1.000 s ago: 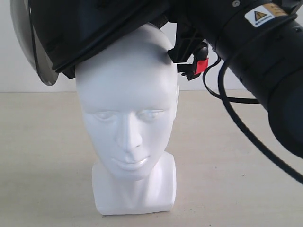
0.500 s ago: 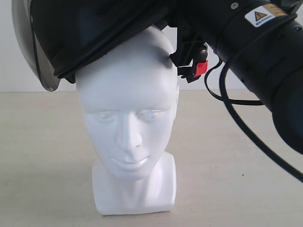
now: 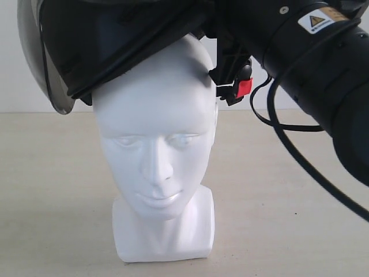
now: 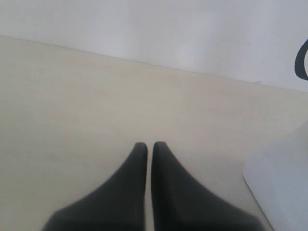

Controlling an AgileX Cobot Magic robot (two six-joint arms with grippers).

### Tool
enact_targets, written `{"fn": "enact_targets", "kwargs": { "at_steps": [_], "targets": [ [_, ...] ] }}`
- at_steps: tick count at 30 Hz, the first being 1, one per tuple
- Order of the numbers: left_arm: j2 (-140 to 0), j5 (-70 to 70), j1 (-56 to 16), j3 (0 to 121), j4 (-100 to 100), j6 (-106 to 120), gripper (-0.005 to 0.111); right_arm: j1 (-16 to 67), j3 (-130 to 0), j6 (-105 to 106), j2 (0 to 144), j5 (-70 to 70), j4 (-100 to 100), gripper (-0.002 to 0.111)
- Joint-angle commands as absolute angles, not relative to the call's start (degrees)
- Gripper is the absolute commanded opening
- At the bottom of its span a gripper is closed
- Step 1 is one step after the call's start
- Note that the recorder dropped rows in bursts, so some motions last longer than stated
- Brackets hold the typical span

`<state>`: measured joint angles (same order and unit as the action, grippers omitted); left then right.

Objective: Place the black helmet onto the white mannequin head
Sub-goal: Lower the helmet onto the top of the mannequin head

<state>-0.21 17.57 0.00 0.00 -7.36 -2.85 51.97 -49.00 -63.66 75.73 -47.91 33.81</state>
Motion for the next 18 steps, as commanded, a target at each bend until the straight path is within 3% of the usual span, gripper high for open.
{"fn": "enact_targets", "kwargs": {
  "at_steps": [1,18],
  "targets": [
    [0.0,17.6,-0.3,0.0,-7.0,-3.4,0.004,51.9,-49.2,-58.8,74.3,-47.1,35.1,0.0],
    [0.0,17.6,-0.3,0.0,-7.0,-3.4,0.004,51.9,-47.6,-58.8,73.8,-45.2,36.7,0.0]
  ]
}}
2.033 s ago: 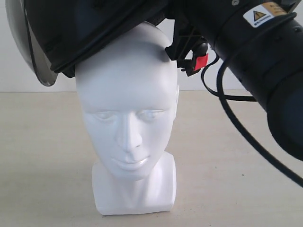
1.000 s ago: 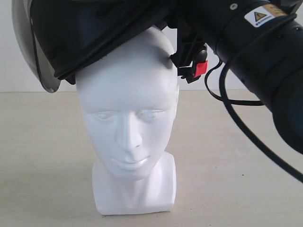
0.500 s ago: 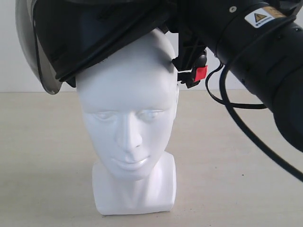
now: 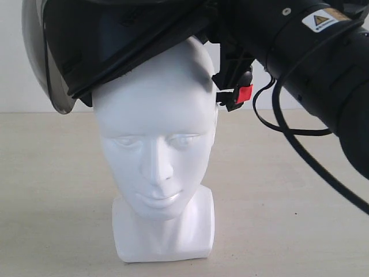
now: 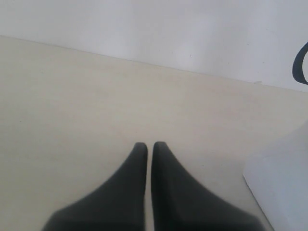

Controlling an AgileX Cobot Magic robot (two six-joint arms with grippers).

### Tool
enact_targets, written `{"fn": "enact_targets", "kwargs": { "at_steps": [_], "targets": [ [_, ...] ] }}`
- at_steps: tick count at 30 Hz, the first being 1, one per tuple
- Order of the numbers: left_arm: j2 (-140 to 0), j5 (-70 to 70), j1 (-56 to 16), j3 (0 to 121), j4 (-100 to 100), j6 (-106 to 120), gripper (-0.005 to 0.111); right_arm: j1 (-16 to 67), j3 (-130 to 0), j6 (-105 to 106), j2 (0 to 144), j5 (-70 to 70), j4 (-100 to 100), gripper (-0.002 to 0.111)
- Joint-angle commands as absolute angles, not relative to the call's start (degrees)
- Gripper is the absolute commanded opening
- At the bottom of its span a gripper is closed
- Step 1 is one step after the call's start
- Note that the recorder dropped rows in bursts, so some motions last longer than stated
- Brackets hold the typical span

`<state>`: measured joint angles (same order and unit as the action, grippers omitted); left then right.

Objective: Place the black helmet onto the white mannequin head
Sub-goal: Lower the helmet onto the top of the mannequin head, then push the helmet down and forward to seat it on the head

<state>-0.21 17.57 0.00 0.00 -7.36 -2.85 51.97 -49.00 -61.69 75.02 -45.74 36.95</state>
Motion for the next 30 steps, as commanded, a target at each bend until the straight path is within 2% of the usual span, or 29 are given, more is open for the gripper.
{"fn": "enact_targets", "kwargs": {
  "at_steps": [1,30],
  "targets": [
    [0.0,17.6,-0.3,0.0,-7.0,-3.4,0.004,51.9,-47.2,-59.4,73.8,-45.3,36.7,0.0],
    [0.0,17.6,-0.3,0.0,-7.0,-3.4,0.004,52.0,-44.6,-59.9,73.8,-40.3,33.8,0.0]
  ]
}}
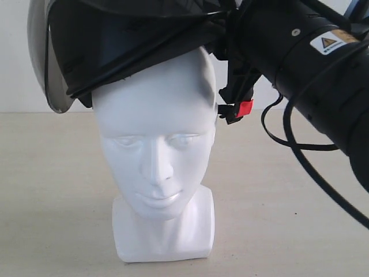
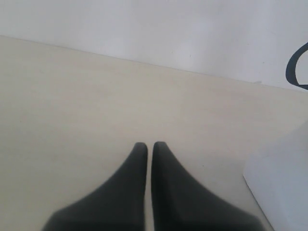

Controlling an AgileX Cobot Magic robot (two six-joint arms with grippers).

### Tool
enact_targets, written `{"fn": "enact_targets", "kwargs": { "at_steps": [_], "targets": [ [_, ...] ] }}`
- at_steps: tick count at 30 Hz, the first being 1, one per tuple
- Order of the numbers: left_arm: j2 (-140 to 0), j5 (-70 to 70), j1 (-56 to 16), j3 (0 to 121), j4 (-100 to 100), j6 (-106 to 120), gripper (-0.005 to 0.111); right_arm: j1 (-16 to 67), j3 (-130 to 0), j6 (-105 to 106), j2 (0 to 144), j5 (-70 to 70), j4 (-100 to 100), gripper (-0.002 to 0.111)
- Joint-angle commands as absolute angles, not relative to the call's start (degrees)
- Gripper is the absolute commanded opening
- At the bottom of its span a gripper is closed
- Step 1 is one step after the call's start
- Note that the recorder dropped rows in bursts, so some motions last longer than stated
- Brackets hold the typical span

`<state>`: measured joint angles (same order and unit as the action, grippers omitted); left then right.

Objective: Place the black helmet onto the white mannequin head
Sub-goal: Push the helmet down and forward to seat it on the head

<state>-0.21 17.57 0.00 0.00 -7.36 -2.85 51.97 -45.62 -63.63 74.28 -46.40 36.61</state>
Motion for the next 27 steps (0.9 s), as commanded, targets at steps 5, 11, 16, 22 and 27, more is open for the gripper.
{"fn": "enact_targets", "kwargs": {
  "at_steps": [5,11,16,22,27],
  "targets": [
    [0.0,17.6,-0.3,0.0,-7.0,-3.4,0.004,52.0,-44.6,-62.1,73.8,-38.1,31.2,0.0],
    [0.0,17.6,-0.3,0.0,-7.0,-3.4,0.004,52.0,-44.6,-62.6,73.7,-37.0,30.3,0.0],
    [0.0,17.6,-0.3,0.0,-7.0,-3.4,0.004,52.0,-44.6,-50.4,69.6,-34.9,39.8,0.0],
    [0.0,17.6,-0.3,0.0,-7.0,-3.4,0.004,52.0,-44.6,-38.3,66.1,-33.0,49.4,0.0],
    [0.0,17.6,-0.3,0.0,-7.0,-3.4,0.004,52.0,-42.7,-34.9,65.3,-31.7,54.6,0.0]
  ]
}}
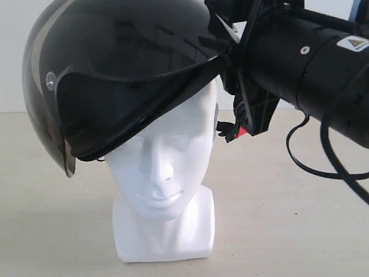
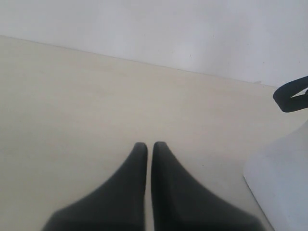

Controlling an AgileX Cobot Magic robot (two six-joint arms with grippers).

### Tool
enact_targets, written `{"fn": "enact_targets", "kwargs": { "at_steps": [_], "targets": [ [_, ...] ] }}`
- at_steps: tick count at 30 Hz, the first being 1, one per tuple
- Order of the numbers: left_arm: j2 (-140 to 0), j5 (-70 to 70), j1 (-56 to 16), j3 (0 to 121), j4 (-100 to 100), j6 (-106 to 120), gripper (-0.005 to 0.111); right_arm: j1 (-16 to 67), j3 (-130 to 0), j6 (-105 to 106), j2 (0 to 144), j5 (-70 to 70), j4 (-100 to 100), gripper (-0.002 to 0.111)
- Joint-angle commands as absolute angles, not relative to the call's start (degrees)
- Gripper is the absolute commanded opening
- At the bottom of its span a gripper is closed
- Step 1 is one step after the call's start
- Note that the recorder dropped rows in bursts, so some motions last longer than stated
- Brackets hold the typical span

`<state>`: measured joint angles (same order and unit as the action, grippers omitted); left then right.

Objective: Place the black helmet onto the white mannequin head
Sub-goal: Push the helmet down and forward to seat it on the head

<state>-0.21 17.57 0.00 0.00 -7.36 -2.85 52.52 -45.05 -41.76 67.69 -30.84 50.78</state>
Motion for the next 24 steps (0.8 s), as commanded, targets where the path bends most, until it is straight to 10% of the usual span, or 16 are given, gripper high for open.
{"fn": "enact_targets", "kwargs": {
  "at_steps": [1,18,24],
  "targets": [
    [0.0,17.6,-0.3,0.0,-7.0,-3.4,0.004,52.0,-41.8,-34.9,65.3,-31.5,55.2,0.0],
    [0.0,17.6,-0.3,0.0,-7.0,-3.4,0.004,52.0,-34.6,-35.7,65.3,-32.8,51.2,0.002],
    [0.0,17.6,-0.3,0.0,-7.0,-3.4,0.004,52.0,-34.6,-35.4,63.9,-32.7,50.5,0.057]
  ]
}}
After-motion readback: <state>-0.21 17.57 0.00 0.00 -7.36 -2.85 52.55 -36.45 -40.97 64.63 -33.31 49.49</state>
